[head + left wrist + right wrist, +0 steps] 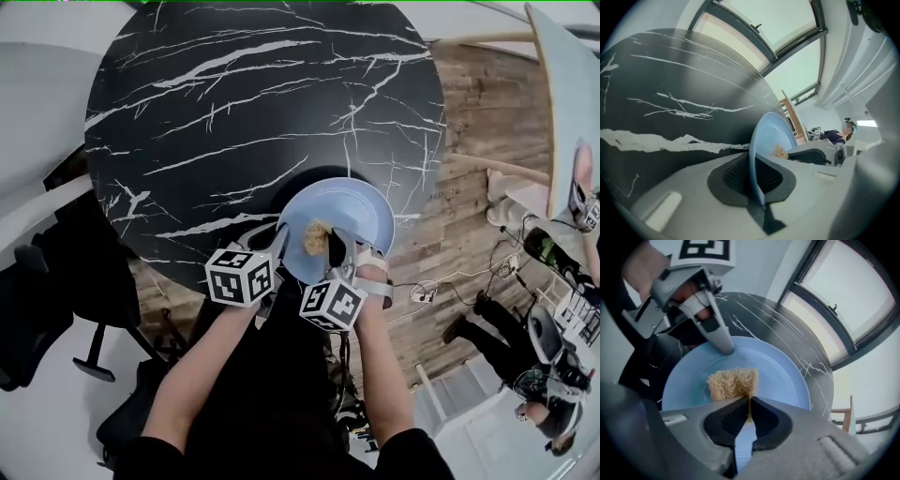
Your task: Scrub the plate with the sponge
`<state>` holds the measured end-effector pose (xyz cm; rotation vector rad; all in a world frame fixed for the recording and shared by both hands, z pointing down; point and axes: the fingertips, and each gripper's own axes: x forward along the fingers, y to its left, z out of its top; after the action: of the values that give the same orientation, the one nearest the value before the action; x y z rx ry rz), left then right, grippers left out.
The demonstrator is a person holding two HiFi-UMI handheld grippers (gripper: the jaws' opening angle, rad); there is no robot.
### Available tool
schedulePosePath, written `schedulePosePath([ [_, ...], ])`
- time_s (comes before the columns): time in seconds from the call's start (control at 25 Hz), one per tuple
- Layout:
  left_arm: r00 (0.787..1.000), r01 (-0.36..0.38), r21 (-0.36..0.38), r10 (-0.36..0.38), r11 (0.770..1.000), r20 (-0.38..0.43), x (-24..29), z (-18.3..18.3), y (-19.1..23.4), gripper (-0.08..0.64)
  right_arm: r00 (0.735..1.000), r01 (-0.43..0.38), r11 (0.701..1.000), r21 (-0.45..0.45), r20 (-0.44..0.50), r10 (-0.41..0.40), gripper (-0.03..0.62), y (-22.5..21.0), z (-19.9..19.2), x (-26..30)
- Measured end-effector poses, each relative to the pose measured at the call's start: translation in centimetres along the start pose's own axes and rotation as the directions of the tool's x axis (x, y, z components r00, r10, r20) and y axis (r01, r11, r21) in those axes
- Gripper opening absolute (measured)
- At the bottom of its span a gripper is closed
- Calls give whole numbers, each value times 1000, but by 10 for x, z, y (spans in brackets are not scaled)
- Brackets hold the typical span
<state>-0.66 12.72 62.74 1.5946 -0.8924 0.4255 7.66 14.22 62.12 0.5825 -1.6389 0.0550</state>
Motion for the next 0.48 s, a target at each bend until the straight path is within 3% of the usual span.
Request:
schedulePosePath([
  [0.32, 1000, 2, 8, -2, 1000, -1, 1, 0, 1, 18, 990, -138, 979, -150, -20, 137, 20, 64, -29, -24],
  [0.48, 1000, 0, 15, 0, 1000, 2, 2, 0, 0, 18, 988, -153, 971, -185, -5, 155, 20, 73, -48, -29],
])
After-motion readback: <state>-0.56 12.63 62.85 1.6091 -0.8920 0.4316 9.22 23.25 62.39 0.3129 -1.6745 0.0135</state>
